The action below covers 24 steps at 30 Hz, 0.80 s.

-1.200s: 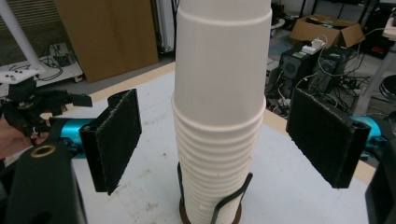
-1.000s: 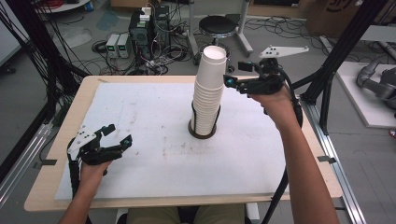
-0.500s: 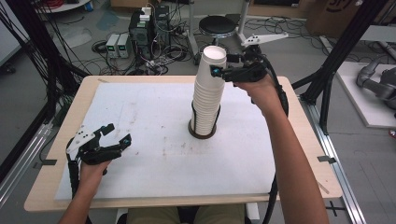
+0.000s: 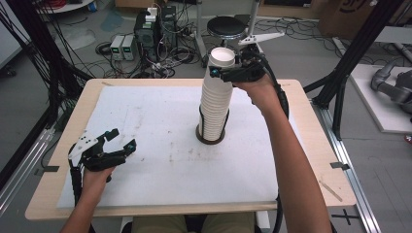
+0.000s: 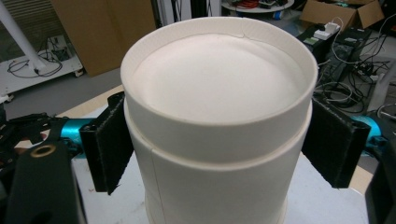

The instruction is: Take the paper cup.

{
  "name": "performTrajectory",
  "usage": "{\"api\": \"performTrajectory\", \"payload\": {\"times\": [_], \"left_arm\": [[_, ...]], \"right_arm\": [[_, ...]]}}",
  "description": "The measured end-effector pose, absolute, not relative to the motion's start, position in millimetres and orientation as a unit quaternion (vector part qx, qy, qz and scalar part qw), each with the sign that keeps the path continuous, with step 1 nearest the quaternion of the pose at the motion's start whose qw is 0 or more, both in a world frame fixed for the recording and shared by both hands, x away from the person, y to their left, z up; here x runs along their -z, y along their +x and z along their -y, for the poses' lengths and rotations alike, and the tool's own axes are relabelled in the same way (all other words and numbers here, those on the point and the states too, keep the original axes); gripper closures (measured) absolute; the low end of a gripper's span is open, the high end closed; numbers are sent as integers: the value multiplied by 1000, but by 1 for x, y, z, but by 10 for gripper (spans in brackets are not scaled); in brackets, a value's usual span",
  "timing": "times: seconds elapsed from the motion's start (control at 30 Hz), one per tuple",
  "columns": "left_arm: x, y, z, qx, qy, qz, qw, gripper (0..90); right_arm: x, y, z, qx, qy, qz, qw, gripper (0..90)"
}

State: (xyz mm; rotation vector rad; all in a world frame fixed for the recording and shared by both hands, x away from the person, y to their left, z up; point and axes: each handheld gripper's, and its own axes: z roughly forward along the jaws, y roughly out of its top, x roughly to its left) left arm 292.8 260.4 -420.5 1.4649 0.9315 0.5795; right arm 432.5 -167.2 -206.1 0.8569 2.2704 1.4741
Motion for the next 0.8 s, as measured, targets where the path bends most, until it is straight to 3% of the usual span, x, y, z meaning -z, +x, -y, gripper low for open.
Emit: {"api": "performTrajectory", "payload": {"times": [0.4,0.8], "left_arm": [[421,293,-260,-250,637,-403,607,139],[421,294,-259,-244,639,-402,609,139]], "right_arm": [[202,430,169,-520,288,-788,159,206],[174,424,177,-542,284,-773,166,207]]}}
